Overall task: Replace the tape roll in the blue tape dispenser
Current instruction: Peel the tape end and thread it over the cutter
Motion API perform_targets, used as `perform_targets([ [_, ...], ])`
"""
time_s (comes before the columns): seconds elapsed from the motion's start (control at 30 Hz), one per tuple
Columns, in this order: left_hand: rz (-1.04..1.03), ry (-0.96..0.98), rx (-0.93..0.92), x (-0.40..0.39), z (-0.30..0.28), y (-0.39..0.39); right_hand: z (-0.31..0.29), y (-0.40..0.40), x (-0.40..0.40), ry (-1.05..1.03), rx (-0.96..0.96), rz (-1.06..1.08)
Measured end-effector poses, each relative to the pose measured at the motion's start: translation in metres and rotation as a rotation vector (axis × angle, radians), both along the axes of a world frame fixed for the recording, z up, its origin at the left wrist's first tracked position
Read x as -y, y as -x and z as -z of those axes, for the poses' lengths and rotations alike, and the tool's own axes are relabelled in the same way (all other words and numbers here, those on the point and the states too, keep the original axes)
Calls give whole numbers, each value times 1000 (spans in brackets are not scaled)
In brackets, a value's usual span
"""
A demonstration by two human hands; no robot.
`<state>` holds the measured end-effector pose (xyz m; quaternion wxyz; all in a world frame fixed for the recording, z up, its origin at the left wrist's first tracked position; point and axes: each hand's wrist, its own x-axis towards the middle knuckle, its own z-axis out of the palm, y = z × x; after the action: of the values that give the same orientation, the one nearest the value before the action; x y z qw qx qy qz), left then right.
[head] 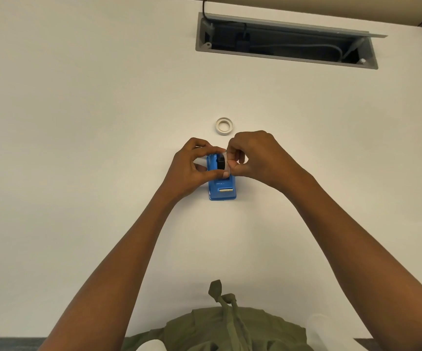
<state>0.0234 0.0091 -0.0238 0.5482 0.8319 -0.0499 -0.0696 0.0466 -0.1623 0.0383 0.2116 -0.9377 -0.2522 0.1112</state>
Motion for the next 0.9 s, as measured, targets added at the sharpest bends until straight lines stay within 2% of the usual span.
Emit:
perform_targets([
  [0.17,7,-7,-3,0,1,0,-3,-1,2,-134,-166,84],
  [0.6,8,-3,-16,0,3,1,-4,-19,-1,-180,-321,116],
  [0.9,40,27,-32,-2,1,2,-1,-20,5,-207,-411,65],
])
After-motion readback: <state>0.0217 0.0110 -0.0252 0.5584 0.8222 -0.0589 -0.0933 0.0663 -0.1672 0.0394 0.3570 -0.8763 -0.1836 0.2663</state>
